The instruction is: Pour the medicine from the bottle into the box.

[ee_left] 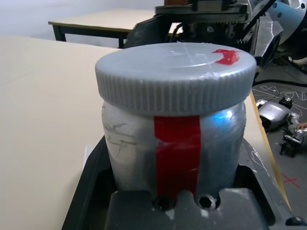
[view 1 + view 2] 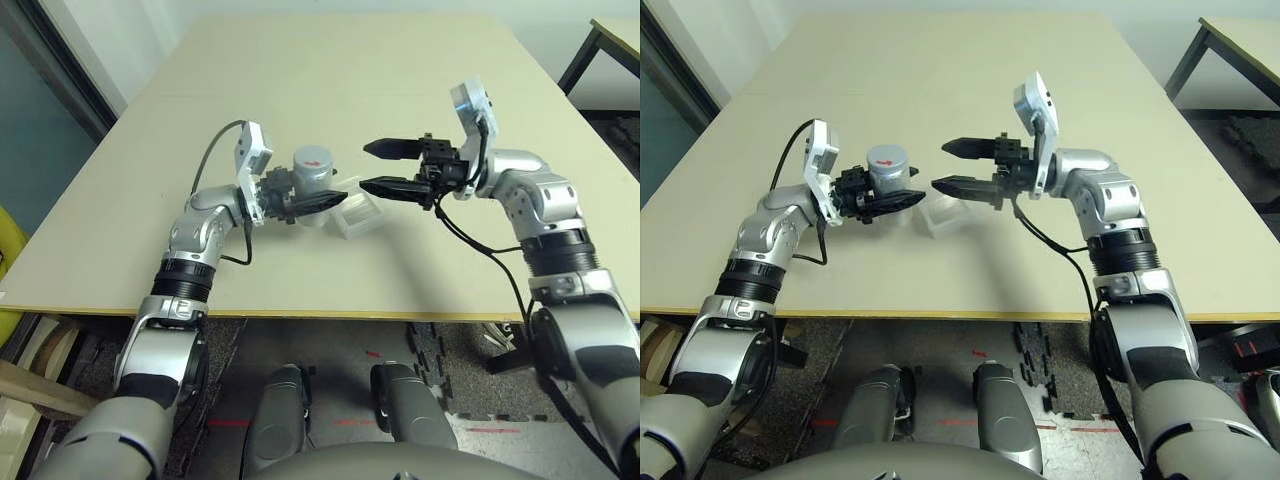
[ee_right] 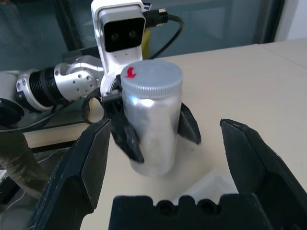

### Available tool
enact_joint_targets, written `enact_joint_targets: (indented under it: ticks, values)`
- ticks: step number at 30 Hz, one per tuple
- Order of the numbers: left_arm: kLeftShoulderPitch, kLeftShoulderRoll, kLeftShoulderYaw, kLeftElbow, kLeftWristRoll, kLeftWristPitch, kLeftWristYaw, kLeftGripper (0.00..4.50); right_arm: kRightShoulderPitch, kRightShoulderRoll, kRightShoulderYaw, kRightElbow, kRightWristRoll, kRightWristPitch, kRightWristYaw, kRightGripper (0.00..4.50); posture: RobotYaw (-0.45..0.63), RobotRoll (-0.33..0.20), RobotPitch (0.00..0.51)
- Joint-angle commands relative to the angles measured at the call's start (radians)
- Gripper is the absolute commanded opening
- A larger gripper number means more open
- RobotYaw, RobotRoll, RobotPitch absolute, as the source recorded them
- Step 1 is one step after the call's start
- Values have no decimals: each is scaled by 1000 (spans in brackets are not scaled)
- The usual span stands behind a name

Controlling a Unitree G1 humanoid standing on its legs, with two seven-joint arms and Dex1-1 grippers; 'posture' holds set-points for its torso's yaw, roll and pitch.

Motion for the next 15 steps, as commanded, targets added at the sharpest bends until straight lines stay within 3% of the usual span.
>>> enact_joint_targets:
  ticks: [1,15]
  values:
    - [-24,-13,-14,23,21,-16,-3,2642,-32,12,7,33,-17,-12,-4,4500,-159,0,65]
    - [-68,-49,-18,88,39,-52,-10,2642,-88,55,-1,57,-10,22,-3,4500,-168,0,57]
